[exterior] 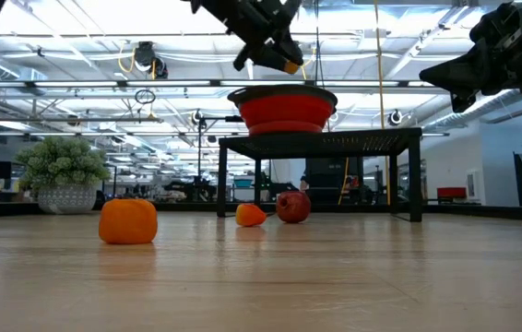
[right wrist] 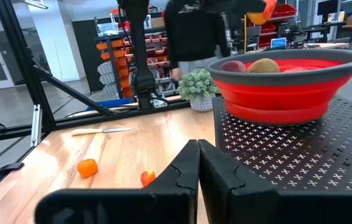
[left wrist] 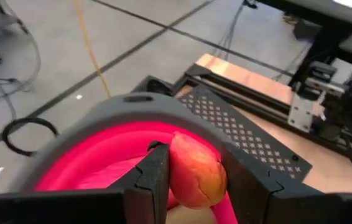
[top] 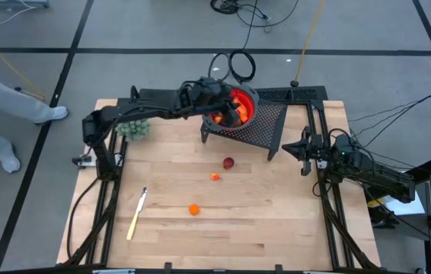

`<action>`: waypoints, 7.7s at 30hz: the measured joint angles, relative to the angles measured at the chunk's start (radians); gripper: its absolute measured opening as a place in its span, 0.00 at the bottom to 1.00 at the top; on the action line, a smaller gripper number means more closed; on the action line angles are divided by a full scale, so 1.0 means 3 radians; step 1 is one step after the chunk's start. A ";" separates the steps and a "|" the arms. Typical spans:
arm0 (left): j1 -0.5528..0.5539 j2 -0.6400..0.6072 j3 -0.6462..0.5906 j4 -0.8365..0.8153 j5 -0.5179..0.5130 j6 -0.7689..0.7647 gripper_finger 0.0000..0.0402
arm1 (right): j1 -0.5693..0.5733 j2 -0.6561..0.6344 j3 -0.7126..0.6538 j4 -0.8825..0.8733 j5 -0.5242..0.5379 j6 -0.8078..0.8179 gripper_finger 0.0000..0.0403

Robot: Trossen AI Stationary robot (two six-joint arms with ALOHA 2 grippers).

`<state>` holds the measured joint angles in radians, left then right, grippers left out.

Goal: Pick & Place Fruit
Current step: Put the pear into the red strainer bowl on the shelf, then put the orange into the red strainer bowl on the shelf

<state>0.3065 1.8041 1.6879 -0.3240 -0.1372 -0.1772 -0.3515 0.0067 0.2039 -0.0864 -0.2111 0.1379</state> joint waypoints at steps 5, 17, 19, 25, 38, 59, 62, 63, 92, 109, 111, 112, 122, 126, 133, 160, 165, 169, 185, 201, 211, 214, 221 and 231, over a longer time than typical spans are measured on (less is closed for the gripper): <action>-0.0004 0.0126 0.0041 -0.0061 0.0102 -0.0014 0.32 | -0.0001 0.0000 0.0000 -0.0001 0.0000 0.0000 0.00; -0.0003 0.0123 0.0041 -0.0407 0.0108 -0.0028 0.32 | 0.0000 0.0000 0.0000 0.0000 0.0000 -0.0001 0.00; -0.0001 0.0123 0.0041 -0.0413 0.0110 -0.0028 0.32 | 0.0000 0.0000 0.0000 -0.0001 0.0000 -0.0001 0.00; 0.0000 0.0123 0.0041 -0.0408 0.0111 -0.0021 0.32 | 0.0000 0.0000 0.0000 0.0000 0.0000 -0.0001 0.00; 0.0048 0.0141 0.0040 -0.0534 0.0118 0.0058 0.32 | 0.0000 0.0000 0.0000 0.0000 -0.0001 -0.0001 0.00; 0.0018 -0.0145 0.0038 -0.0602 0.0143 -0.0053 0.53 | 0.0000 0.0001 0.0000 0.0003 -0.0001 -0.0001 0.00; -0.0082 -0.0268 0.0038 -0.0745 0.0170 -0.0224 0.53 | 0.0000 0.0001 0.0000 0.0002 -0.0002 -0.0001 0.00; -0.0124 -0.0291 0.0038 -0.0811 0.0170 -0.0291 0.53 | -0.0001 0.0001 0.0000 0.0001 -0.0003 0.0000 0.00; -0.1498 -0.0404 0.0037 -0.1474 -0.0258 -0.2215 0.53 | 0.0000 0.0001 -0.0001 -0.0004 0.0000 -0.0089 0.00; -0.2052 -0.0278 0.0008 -0.2208 -0.0269 -0.4458 0.53 | 0.0000 0.0001 -0.0001 -0.0004 -0.0001 -0.0274 0.00; -0.2095 -0.0198 0.0005 -0.2331 -0.0166 -0.4642 0.53 | 0.0000 0.0000 -0.0001 -0.0015 -0.0001 -0.0275 0.00; -0.2118 -0.0161 0.0005 -0.2368 -0.0110 -0.4725 0.53 | 0.0000 0.0001 -0.0001 -0.0030 -0.0003 -0.0275 0.00; -0.2288 0.0167 0.0002 -0.2611 0.0317 -0.5374 0.53 | -0.0001 0.0001 -0.0001 -0.0112 -0.0005 -0.0362 0.00; -0.2324 0.0240 0.0002 -0.2649 0.0365 -0.5683 0.53 | 0.0000 0.0001 -0.0001 -0.0113 -0.0003 -0.0355 0.00; -0.2358 0.0309 -0.0006 -0.2712 0.0368 -0.6052 0.53 | 0.0000 0.0001 -0.0001 -0.0128 -0.0004 -0.0352 0.00; -0.2344 0.0408 -0.0965 -0.1993 0.0283 -0.6893 0.53 | -0.0001 0.0001 -0.0001 -0.0202 -0.0009 -0.0351 0.00; -0.2312 0.0408 -0.1155 -0.1687 0.0312 -0.6867 0.53 | -0.0001 0.0001 -0.0001 -0.0202 -0.0009 -0.0351 0.00; -0.2302 0.0408 -0.1234 -0.1604 0.0323 -0.6866 0.56 | 0.0000 0.0001 -0.0001 -0.0202 -0.0009 -0.0351 0.00; -0.2206 0.0408 -0.1245 -0.1615 0.0369 -0.6706 0.71 | 0.0000 0.0001 -0.0001 -0.0202 -0.0004 -0.0360 0.00; -0.2197 0.0584 -0.1245 -0.1445 0.0569 -0.6728 0.71 | -0.0001 0.0000 -0.0001 -0.0201 0.0003 -0.0412 0.00; -0.2197 0.0584 -0.1245 -0.1441 0.0541 -0.6738 0.51 | -0.0001 0.0000 -0.0001 -0.0201 0.0001 -0.0412 0.00; -0.2197 0.0584 -0.1245 -0.1443 0.0539 -0.6739 0.45 | 0.0000 0.0000 -0.0001 -0.0201 0.0001 -0.0412 0.00; -0.2193 0.0528 -0.1245 -0.1449 0.0545 -0.6513 0.37 | -0.0001 0.0000 -0.0001 -0.0201 0.0000 -0.0412 0.00; -0.2138 0.0032 -0.1245 -0.1412 0.0320 -0.5325 0.40 | -0.0001 0.0000 -0.0001 -0.0201 -0.0003 -0.0412 0.00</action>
<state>-0.3347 1.8139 1.3144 -0.7477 -0.0413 -1.7746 -0.3517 0.0067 0.2035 -0.1467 -0.2119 0.0143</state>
